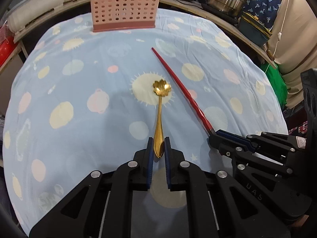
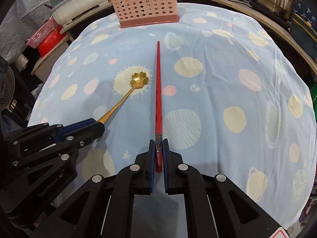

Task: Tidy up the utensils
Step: 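Lift the red chopstick and gold spoon and carry them to the caddy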

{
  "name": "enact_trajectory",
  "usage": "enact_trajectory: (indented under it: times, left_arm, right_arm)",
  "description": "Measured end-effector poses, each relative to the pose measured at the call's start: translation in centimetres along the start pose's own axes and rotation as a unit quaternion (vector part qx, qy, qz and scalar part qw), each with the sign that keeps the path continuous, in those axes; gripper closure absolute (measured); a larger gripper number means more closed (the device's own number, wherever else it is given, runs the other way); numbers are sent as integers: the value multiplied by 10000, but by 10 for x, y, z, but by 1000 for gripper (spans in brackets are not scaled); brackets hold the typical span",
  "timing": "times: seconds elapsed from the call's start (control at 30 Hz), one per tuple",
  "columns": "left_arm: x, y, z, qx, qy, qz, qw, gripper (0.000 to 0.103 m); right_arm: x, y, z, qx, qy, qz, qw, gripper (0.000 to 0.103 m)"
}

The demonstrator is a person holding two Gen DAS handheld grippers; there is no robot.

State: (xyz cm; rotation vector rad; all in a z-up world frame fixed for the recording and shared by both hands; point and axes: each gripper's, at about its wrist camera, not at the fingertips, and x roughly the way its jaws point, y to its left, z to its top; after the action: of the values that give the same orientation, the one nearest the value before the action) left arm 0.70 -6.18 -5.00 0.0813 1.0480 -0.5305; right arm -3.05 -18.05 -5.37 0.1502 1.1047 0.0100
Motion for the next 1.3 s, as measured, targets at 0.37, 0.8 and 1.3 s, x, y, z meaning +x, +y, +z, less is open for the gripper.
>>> enact_trajectory:
  times: [0.37, 0.8, 1.3]
  left_arm:
    - [-31, 16, 30, -120, -525, 163, 9984, 97]
    - [-56, 25, 81, -150, -870, 248, 9958, 102]
    - [-122, 40, 181, 28, -1744, 670, 9824, 102]
  right_arm:
    - [-32, -3, 31, 23, -481, 136, 9987, 96]
    - [-63, 2, 81, 0, -968, 398, 9945, 96]
    - [-124, 0, 186, -146, -2067, 440, 9773, 96]
